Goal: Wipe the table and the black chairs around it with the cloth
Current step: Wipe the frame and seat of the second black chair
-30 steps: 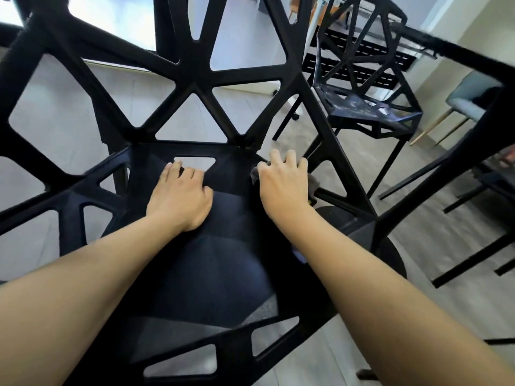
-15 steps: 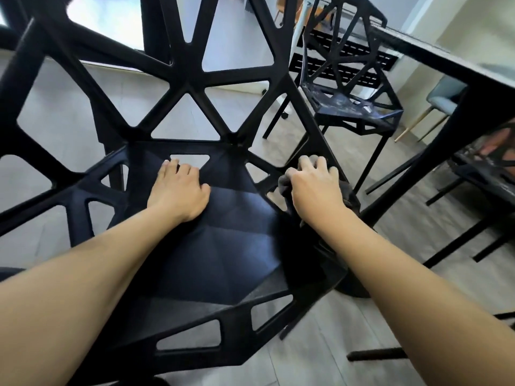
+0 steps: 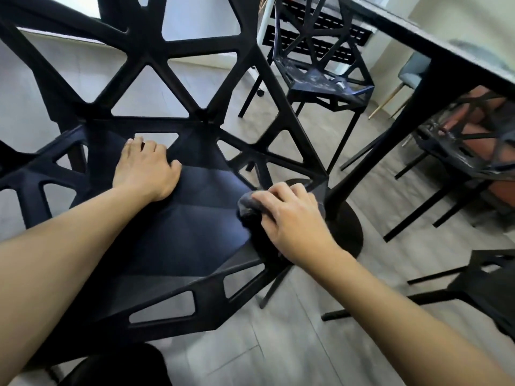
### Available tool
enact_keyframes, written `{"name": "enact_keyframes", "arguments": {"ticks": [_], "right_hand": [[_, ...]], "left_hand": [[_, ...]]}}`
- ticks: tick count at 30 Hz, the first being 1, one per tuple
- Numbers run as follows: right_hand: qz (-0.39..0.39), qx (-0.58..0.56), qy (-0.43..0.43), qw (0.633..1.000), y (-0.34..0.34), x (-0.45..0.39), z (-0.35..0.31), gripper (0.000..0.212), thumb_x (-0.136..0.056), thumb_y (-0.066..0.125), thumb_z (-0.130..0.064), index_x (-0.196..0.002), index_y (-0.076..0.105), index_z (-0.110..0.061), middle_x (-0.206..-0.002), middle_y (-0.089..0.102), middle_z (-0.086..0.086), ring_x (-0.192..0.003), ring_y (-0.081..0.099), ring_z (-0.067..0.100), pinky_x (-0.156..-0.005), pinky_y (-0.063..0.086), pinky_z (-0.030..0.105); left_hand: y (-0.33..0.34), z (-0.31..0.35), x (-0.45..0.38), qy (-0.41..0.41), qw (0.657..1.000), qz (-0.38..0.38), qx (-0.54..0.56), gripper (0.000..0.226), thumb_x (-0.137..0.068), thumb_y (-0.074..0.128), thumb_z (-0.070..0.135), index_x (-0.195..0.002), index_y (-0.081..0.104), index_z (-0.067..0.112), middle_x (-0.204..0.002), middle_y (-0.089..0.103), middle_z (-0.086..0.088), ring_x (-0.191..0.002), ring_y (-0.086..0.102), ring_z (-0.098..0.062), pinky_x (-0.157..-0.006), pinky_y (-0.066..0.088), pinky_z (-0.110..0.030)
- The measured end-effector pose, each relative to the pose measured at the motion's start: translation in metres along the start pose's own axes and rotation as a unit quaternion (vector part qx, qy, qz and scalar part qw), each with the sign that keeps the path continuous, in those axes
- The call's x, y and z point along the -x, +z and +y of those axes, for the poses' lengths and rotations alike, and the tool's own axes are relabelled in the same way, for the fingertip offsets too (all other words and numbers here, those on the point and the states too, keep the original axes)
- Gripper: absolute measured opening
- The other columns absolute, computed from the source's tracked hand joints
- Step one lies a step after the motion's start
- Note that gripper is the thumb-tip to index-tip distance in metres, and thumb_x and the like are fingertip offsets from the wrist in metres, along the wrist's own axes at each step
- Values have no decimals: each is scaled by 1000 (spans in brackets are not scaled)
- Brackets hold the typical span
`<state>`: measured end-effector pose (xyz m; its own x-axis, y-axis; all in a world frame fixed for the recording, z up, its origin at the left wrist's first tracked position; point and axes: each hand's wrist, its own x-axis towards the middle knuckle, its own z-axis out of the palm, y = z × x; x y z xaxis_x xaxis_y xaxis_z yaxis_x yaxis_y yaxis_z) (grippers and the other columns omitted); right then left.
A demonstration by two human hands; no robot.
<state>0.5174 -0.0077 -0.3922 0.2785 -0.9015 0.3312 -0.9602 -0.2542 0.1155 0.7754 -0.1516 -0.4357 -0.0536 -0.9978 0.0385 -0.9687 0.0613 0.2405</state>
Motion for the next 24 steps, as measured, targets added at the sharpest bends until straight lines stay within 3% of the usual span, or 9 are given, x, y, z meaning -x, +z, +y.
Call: {"name": "enact_keyframes", "arguments": {"ticks": [4, 7, 10, 14, 17, 21, 24], "right_hand": [[68, 77, 120, 987, 4, -13, 45, 32, -91, 62, -21, -123, 66, -21, -113, 60, 6, -99, 51, 34, -83, 47, 51], [58, 20, 173, 983, 8, -19, 19, 30, -93, 56, -26, -121, 65, -22, -111, 58, 7, -100, 51, 34, -85, 46, 51], [32, -53, 77, 995, 0, 5, -39, 34, -92, 48, -34, -119, 65, -23, -107, 59, 5, -97, 53, 32, -83, 44, 49], [58, -152, -51, 985, -23, 39, -109, 32, -91, 55, -29, -119, 69, -22, -108, 62, 2, -93, 53, 30, -78, 40, 48], [78, -124, -104, 984, -18, 40, -86, 35, -94, 57, -29, -125, 68, -19, -112, 65, 4, -94, 57, 32, -78, 43, 48], [94, -82, 82, 989, 0, 41, 28, 38, -94, 57, -27, -130, 64, -20, -116, 60, 3, -103, 54, 29, -90, 45, 47], [98, -87, 117, 984, -1, 45, 28, 36, -93, 58, -27, -128, 64, -20, -114, 57, 2, -101, 50, 26, -89, 45, 47]], "left_hand": [[4, 0, -2, 4, 1000, 3, -16, 62, -100, 33, 43, -139, 48, -3, -149, 43, -22, -145, 22, -38, -123, 13, -46], [5, 3, -4, 4, 1000, 0, -29, 65, -101, 32, 43, -141, 44, -6, -151, 40, -25, -147, 21, -40, -123, 11, -46], [6, 5, -4, 1, 999, 7, -37, 65, -101, 31, 42, -143, 42, -7, -151, 38, -27, -146, 22, -41, -123, 11, -47], [7, 5, -6, 7, 999, 10, -40, 65, -100, 32, 42, -142, 43, -6, -150, 39, -26, -145, 23, -40, -123, 12, -46], [11, 1, -11, 18, 999, 27, -37, 64, -99, 34, 44, -137, 48, -6, -147, 43, -26, -142, 28, -40, -121, 17, -48], [11, 1, -13, 13, 998, 25, -57, 66, -98, 35, 46, -135, 50, -6, -146, 45, -28, -142, 28, -41, -120, 20, -48], [13, 4, -9, 11, 997, 17, -78, 68, -98, 33, 47, -136, 50, -6, -145, 45, -27, -143, 28, -41, -119, 21, -49]]}}
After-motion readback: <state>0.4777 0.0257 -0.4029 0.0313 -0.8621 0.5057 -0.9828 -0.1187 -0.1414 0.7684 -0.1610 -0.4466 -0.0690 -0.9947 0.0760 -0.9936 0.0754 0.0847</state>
